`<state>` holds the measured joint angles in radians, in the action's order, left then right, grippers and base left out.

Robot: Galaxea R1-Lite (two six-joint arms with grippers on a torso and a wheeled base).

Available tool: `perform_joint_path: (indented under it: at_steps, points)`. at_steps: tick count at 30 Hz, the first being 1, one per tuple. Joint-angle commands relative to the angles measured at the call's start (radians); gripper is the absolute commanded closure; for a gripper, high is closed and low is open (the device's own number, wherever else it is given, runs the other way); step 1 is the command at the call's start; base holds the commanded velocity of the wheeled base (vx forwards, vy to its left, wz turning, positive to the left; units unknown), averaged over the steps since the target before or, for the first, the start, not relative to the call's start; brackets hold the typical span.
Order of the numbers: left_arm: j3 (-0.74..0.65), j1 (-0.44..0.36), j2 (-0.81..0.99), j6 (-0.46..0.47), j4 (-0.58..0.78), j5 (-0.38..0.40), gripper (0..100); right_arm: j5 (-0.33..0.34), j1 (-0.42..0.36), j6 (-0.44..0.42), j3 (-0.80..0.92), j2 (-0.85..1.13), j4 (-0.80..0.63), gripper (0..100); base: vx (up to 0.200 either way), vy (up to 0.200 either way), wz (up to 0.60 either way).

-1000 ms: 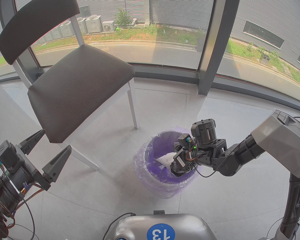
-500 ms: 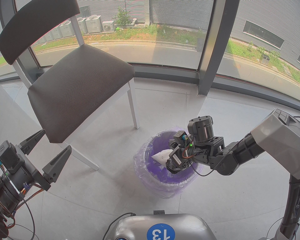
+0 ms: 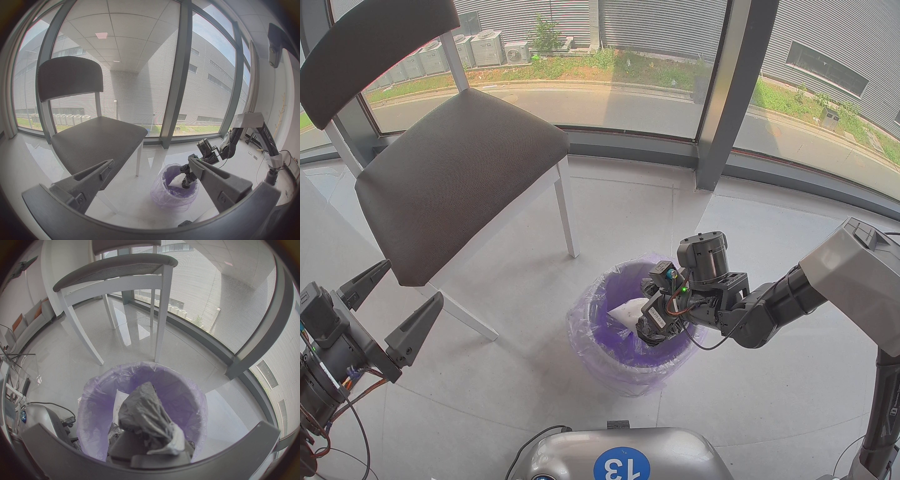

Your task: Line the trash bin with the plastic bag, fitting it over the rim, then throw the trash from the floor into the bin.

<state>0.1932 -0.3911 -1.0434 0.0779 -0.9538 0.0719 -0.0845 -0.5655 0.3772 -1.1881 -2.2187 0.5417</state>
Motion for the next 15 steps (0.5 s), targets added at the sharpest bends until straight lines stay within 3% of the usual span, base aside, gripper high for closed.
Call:
perform_joint_path:
  at_steps: [1,2,3,15]
  points:
    - [0.000,0.000,0.000,0.000,0.000,0.000,0,0.000,0.004,0.002,-0.004,-0.004,-0.002,100,0.000,0.000,0.00]
    - [0.000,0.000,0.000,0.000,0.000,0.000,0,0.000,0.007,0.002,-0.004,-0.004,-0.002,100,0.000,0.000,0.00]
    - [0.000,0.000,0.000,0.000,0.000,0.000,0,0.000,0.009,0.003,-0.004,-0.004,-0.002,0,0.000,0.000,0.00]
    - [0.000,0.000,0.000,0.000,0.000,0.000,0,0.000,0.012,0.022,-0.001,-0.006,-0.002,0,0.000,0.000,0.00]
